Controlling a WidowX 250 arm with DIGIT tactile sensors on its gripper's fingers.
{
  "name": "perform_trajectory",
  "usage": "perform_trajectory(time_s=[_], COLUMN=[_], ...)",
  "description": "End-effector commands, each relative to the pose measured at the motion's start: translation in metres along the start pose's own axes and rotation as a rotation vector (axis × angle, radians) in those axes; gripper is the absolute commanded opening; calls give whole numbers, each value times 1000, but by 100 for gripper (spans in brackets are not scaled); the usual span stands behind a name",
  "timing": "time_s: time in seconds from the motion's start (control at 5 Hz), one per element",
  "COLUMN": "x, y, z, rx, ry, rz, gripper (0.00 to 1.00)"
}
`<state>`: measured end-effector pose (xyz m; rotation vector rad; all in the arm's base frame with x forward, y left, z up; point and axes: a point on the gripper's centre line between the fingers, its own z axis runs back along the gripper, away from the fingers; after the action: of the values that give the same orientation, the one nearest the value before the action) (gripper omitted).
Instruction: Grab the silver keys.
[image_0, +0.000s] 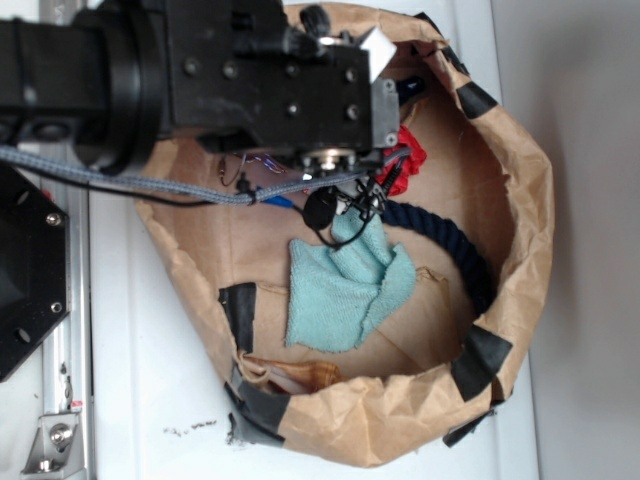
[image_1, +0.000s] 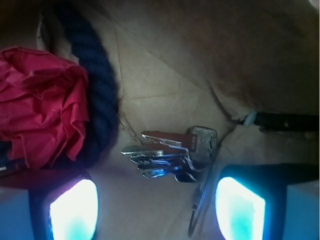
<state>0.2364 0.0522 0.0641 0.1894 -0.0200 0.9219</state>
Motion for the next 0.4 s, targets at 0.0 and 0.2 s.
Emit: perform_trajectory(time_s=[0.0, 0.2], x=[-3, -4], y=[20, 27], z=[-28, -34], rx=[14, 22], ry=[29, 44], rz=[-102, -95], gripper=[100, 100])
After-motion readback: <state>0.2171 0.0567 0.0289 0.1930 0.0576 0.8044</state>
